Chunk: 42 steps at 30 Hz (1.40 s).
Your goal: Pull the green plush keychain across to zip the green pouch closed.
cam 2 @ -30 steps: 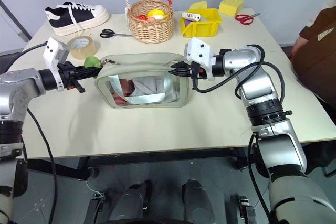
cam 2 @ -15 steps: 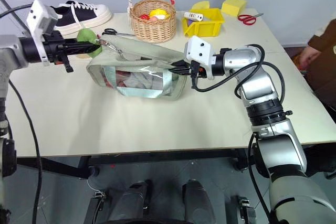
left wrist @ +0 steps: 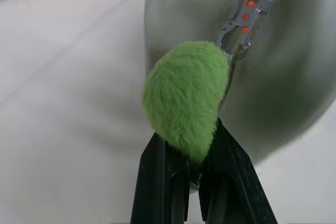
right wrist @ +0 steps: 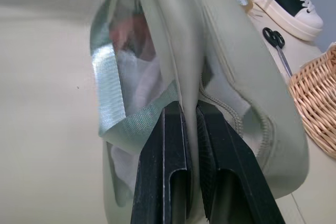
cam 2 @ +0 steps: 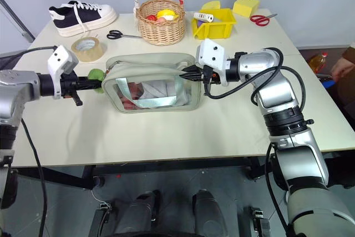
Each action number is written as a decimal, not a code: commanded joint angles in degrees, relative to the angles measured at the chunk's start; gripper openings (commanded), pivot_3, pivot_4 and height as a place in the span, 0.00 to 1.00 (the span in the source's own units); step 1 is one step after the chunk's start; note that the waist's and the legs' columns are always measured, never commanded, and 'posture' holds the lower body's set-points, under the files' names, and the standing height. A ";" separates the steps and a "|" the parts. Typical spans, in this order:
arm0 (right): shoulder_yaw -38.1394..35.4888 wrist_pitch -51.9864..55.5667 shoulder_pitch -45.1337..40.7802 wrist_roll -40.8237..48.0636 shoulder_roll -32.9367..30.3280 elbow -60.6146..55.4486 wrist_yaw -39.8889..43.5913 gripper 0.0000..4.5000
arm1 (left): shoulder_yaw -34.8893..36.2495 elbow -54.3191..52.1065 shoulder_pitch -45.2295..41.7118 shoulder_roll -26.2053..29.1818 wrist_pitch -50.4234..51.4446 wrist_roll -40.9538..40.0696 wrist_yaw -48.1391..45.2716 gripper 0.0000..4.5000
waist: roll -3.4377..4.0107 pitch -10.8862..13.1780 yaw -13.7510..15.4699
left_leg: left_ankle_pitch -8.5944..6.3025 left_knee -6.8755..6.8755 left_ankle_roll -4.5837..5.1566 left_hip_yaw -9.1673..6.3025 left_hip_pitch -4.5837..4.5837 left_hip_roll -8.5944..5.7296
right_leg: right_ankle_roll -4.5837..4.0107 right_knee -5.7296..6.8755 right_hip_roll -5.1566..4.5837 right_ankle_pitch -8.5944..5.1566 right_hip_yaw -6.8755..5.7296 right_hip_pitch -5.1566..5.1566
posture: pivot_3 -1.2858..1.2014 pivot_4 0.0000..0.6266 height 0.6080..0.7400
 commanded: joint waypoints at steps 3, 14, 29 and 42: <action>-2.00 0.56 -0.49 1.73 -0.01 -2.70 -0.57 0.00 | 3.73 0.53 -2.80 -0.70 -1.14 -0.64 2.49 0.35 | 0.00 0.00 -0.01 | 0.00 0.00 0.00 0.00 0.00 -0.01 | 0.00 0.00 0.00 0.00 0.00 0.00 | 0.52 0.24 1.00; -1.67 -0.31 -0.42 1.38 0.45 -1.55 -0.66 0.00 | 7.45 -4.25 -3.85 1.33 4.22 -5.09 1.96 0.98 | 0.00 0.00 -0.29 | 0.00 -0.02 0.00 0.01 0.00 0.00 | 0.00 0.00 0.00 0.00 0.00 -0.03 | 0.52 0.24 1.00; -1.71 0.04 -0.13 1.34 0.55 -2.25 -1.05 0.00 | 2.75 2.18 -2.75 -2.16 -1.06 -0.30 1.37 0.01 | 0.00 0.00 -0.29 | 0.00 -0.01 0.00 0.01 0.00 0.00 | 0.00 0.02 0.02 0.00 0.00 -0.02 | 0.52 0.24 1.00; -2.03 0.68 0.38 1.48 -0.43 -3.07 -1.31 0.00 | 3.20 3.17 -4.67 -4.06 2.51 -1.25 1.21 0.64 | 0.00 0.00 -0.30 | 0.00 -0.01 0.00 0.01 0.00 -0.01 | 0.00 0.02 0.02 0.00 0.00 -0.02 | 0.52 0.24 1.00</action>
